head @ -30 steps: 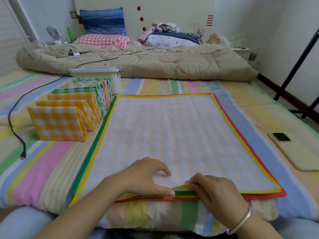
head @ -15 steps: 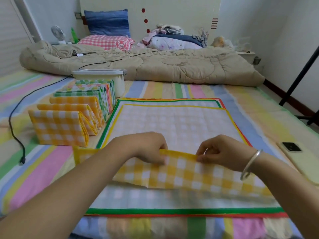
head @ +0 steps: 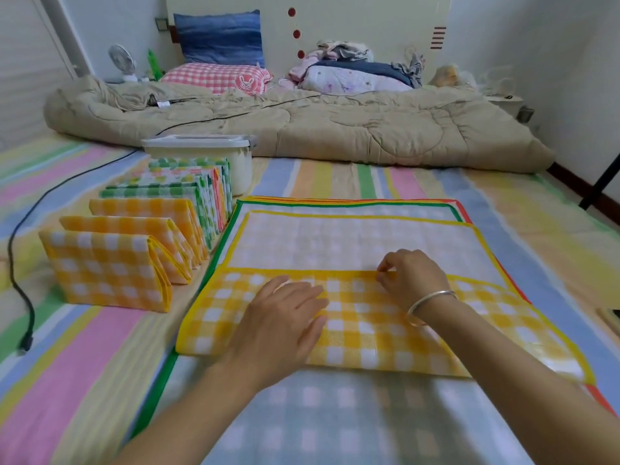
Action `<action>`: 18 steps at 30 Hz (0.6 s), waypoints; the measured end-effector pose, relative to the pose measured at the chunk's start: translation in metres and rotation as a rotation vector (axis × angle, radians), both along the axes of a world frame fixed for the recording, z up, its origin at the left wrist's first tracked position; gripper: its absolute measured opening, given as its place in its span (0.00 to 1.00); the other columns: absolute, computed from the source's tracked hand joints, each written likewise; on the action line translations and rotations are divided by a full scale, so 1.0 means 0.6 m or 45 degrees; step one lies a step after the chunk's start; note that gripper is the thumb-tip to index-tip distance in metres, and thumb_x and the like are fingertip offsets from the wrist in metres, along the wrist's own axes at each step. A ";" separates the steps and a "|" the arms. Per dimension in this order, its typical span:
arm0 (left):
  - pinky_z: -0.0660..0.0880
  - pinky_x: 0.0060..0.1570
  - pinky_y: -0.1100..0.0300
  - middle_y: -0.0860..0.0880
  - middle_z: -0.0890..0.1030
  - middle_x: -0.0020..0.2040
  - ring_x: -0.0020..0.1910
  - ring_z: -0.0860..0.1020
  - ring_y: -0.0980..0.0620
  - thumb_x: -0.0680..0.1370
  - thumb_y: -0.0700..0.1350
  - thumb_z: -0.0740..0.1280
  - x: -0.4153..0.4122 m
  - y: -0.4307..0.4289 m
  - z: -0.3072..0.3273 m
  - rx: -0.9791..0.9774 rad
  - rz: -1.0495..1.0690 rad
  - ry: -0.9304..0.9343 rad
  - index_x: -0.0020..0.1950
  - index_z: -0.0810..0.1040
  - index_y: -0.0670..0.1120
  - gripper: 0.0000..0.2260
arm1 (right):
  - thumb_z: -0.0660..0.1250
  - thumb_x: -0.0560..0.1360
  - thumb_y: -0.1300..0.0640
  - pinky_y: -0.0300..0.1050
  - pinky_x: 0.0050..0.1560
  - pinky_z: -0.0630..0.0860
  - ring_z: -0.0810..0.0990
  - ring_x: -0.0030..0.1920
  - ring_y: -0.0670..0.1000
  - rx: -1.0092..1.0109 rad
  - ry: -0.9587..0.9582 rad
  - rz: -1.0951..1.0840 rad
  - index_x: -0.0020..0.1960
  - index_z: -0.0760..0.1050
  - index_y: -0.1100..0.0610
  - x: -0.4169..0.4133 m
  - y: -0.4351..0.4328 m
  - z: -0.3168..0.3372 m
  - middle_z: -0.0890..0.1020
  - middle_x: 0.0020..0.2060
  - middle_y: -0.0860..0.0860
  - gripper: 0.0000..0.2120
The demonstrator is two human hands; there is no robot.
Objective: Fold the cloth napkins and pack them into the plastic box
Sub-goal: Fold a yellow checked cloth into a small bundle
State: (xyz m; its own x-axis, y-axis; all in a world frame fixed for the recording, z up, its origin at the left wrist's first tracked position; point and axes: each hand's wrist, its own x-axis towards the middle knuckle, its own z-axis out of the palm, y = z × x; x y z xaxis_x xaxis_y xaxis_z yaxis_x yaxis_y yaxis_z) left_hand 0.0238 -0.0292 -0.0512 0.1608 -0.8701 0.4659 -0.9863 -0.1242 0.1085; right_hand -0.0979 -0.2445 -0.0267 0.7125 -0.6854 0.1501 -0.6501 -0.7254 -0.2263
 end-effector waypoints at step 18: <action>0.44 0.76 0.49 0.54 0.49 0.82 0.80 0.43 0.57 0.81 0.64 0.34 0.028 0.009 -0.069 0.475 0.145 0.078 0.82 0.53 0.53 0.32 | 0.59 0.73 0.43 0.62 0.63 0.71 0.75 0.64 0.62 -0.003 -0.003 0.082 0.64 0.76 0.53 0.001 0.081 -0.048 0.78 0.63 0.56 0.24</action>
State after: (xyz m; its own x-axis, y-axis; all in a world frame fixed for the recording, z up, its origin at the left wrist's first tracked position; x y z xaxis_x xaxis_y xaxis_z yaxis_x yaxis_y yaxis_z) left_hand 0.0406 -0.0238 -0.0924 0.2836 -0.9529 0.1079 -0.9571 -0.2742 0.0939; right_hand -0.0973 -0.1957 -0.0557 0.7550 -0.6376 0.1533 -0.6013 -0.7664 -0.2260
